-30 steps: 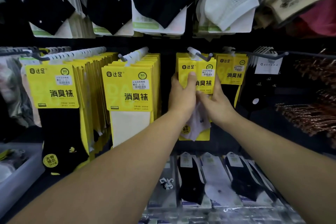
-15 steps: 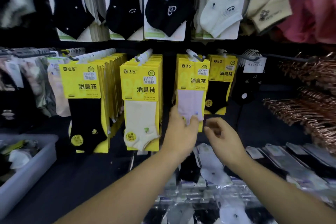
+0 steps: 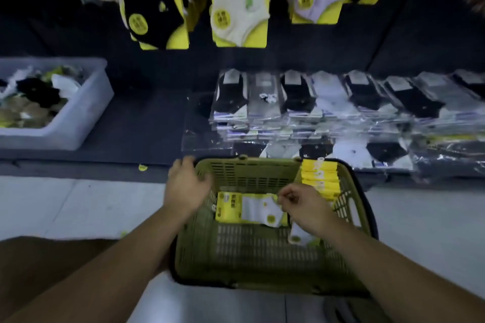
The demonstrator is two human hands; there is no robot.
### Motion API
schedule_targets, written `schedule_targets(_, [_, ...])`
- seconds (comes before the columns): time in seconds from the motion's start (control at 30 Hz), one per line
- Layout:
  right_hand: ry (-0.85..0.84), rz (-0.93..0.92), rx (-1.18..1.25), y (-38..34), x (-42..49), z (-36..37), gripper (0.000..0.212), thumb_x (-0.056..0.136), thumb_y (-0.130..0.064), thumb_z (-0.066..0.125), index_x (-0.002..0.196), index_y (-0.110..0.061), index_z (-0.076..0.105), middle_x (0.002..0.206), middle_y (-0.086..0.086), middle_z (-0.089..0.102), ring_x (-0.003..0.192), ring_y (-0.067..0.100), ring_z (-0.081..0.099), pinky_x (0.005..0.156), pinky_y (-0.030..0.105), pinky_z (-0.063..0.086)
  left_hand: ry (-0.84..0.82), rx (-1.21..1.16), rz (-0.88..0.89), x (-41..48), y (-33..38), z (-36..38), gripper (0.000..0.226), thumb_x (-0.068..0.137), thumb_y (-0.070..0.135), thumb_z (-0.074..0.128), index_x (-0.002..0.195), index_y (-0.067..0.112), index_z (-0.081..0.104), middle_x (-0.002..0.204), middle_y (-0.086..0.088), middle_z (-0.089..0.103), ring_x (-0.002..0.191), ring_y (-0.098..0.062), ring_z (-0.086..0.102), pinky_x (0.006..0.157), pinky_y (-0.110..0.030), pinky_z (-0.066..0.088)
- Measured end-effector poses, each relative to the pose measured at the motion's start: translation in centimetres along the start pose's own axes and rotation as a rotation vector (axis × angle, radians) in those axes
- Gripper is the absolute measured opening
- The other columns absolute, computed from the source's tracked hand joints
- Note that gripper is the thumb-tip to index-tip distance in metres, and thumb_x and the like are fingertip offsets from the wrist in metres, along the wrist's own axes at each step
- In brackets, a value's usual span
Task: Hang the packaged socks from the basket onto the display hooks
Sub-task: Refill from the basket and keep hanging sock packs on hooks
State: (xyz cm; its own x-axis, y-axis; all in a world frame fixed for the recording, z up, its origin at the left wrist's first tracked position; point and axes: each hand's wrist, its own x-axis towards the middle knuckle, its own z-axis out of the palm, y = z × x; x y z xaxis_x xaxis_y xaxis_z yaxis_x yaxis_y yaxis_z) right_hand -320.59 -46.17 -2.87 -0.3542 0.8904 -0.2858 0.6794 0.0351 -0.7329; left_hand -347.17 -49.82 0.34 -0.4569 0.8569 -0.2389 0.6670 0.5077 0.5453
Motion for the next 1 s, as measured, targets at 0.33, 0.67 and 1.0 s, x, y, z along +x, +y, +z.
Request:
schedule_targets(0.33, [-0.263,0.077,-0.247,5.2,7.6,11.5,0.031,0.098,-0.023,0.064,0.126,-0.01,0.068,0.13,0.007,0.067,0.117,0.025,0.063,0.101,0.032,0.045,-0.111,-0.299,-0.168,0.8,-7.9,3.9,0.026,0.102,0.05,0.061,0.122,0.036,0.052,0.12,0.001,0.07,0.115,-0.031,0.067,0.103,-0.045,0.053])
schedule_targets(0.67, [-0.205,-0.012,-0.715,8.3,13.6,16.2,0.062,0.092,-0.044,0.066,0.143,-0.015,0.047,0.144,0.01,0.046,0.133,0.034,0.037,0.105,0.042,0.033,-0.029,-0.306,-0.118,1.2,-9.4,5.2,0.017,0.101,0.049,0.059,0.113,0.046,0.047,0.099,0.021,0.068,0.095,-0.005,0.068,0.092,-0.047,0.06])
schedule_targets(1.0, [-0.275,0.022,-0.763,9.1,13.8,17.2,0.07,0.092,-0.051,0.067,0.148,-0.018,0.042,0.147,0.011,0.038,0.137,0.035,0.033,0.113,0.046,0.027,-0.049,-0.359,-0.111,1.5,-9.8,5.6,0.016,0.104,0.043,0.06,0.114,0.044,0.048,0.096,0.021,0.07,0.087,0.009,0.068,0.079,-0.031,0.06])
